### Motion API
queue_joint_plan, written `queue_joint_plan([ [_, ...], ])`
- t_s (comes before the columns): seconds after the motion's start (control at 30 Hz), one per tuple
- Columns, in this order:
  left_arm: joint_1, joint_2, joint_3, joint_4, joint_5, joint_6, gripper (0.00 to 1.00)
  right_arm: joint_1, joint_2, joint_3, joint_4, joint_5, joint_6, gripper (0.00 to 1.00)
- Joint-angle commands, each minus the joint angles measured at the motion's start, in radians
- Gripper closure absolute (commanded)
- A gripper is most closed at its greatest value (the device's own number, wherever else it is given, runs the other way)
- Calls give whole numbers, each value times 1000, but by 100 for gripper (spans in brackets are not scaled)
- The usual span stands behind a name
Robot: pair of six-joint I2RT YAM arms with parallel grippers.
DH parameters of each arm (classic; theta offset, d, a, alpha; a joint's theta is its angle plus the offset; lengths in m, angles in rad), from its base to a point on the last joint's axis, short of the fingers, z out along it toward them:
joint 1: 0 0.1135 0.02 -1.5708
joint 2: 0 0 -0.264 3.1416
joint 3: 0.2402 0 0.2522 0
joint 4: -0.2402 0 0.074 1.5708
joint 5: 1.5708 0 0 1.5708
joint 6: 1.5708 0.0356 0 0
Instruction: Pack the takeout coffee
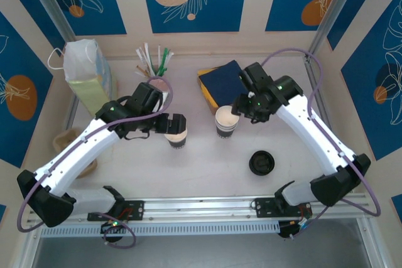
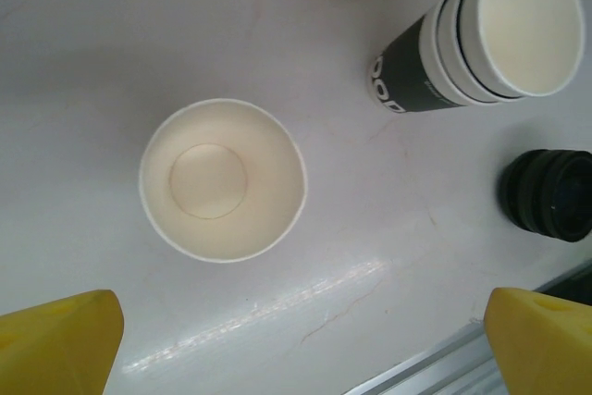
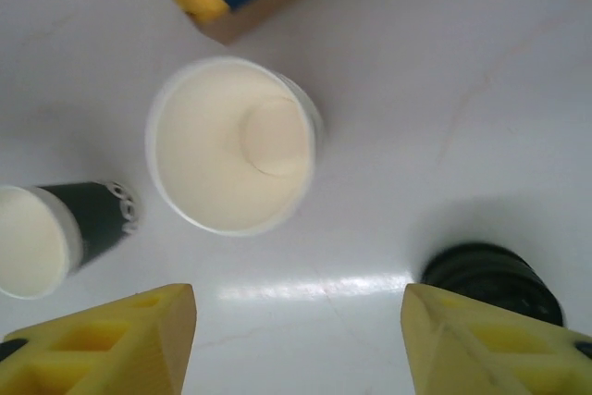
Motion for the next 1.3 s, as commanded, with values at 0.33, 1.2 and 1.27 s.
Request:
queue_joint_plan([
  [0.33,9,-79,-104,169,228,18,0,-130,-311,-417,-53,-101,150,60],
  [1.2,9,-69,-122,223,215,-43,0,-447,-370,-744,100,-238,83,72],
  [1.27,9,-68,-122,221,215,-39,0,-444,-372,-761,112,-247,91,72],
])
